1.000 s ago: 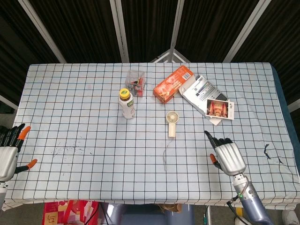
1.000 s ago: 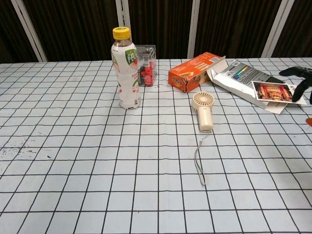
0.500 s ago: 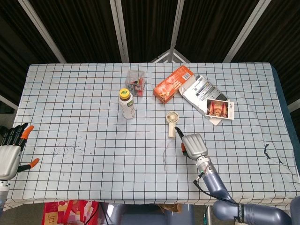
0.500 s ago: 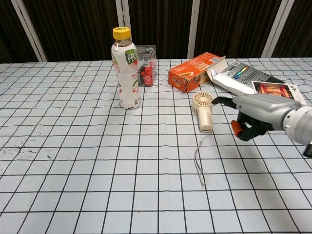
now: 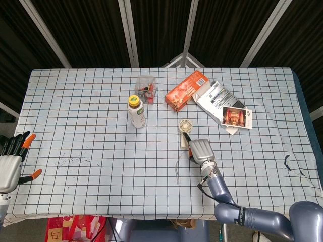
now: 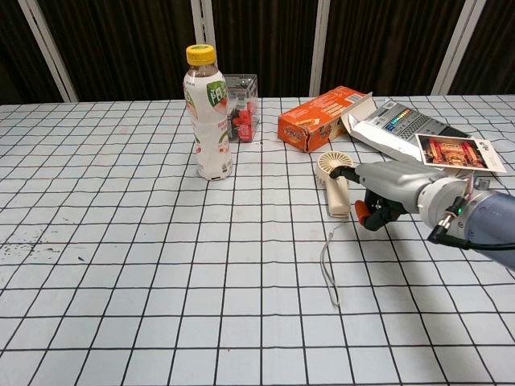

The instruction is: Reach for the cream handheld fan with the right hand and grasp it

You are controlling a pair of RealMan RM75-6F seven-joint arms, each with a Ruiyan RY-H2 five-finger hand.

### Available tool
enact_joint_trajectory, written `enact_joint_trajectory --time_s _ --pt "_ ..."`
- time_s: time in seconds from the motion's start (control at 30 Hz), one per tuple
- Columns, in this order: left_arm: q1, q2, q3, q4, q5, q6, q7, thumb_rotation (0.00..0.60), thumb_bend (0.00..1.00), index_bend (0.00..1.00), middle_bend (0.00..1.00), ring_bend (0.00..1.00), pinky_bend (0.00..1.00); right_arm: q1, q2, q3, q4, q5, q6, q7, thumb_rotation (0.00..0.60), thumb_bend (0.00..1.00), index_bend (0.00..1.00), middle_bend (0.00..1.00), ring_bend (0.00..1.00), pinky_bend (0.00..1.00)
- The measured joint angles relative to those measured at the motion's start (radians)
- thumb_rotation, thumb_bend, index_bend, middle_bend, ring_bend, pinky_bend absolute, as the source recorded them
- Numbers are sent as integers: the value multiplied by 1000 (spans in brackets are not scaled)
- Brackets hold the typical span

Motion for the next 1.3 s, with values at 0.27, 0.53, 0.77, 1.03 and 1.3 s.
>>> enact_joint_trajectory --time_s 0.27,0.53,0.77,1.03,1.3 --pt "-4 1 -1 -2 -6 -7 -3 600 71 0 0 0 0 2 7 -5 -17 -8 25 10 600 761 0 880 962 884" --pt "-4 2 1 -6 -4 -7 -1 600 71 0 0 0 0 -1 18 -20 -44 -11 51 9 600 763 0 880 963 884" --pt "-5 2 1 -6 -4 -6 -1 600 71 0 0 0 0 3 21 -27 -45 1 56 5 600 765 0 880 962 884" --pt "-6 2 1 -5 -6 -6 -2 600 71 0 0 0 0 7 13 -38 -33 20 52 4 600 765 0 881 962 884" --pt "-6 0 0 -4 -5 -4 -5 600 71 0 0 0 0 11 -1 -48 -21 34 47 3 600 766 0 880 963 884"
